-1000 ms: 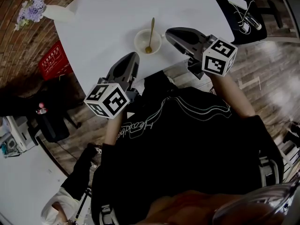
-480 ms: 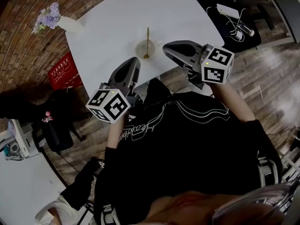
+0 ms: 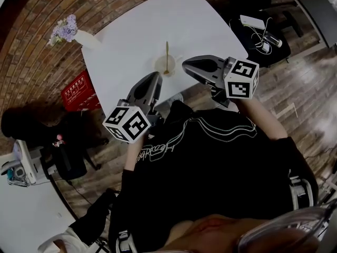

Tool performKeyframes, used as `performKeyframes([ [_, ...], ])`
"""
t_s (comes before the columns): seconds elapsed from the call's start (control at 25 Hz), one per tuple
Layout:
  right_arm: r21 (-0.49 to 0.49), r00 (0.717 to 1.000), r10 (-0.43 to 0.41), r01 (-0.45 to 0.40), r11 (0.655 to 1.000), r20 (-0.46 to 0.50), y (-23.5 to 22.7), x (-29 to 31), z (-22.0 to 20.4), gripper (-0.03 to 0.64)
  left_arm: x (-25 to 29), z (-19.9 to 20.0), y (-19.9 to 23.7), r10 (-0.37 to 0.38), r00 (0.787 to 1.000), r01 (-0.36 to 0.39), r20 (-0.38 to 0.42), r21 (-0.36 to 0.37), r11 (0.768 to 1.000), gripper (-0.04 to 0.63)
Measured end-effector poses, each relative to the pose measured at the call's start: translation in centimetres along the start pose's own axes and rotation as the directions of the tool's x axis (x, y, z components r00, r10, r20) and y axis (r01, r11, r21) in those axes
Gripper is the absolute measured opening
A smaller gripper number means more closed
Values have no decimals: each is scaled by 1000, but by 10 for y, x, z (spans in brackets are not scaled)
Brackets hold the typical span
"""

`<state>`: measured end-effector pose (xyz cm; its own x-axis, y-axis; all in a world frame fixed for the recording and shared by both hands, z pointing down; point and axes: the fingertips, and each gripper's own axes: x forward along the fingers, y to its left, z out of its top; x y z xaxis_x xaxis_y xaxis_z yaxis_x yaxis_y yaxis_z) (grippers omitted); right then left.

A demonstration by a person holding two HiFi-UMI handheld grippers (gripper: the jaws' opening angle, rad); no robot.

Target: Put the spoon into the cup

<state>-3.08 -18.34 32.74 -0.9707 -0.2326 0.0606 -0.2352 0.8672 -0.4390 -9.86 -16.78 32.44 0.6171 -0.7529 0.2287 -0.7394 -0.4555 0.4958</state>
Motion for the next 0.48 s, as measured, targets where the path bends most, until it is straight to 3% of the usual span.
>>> performKeyframes([
  [0.48, 18, 1000, -27, 27, 999, -2, 1, 1, 0, -3, -5, 6, -7, -18, 1000, 18, 12, 14, 1000, 3],
])
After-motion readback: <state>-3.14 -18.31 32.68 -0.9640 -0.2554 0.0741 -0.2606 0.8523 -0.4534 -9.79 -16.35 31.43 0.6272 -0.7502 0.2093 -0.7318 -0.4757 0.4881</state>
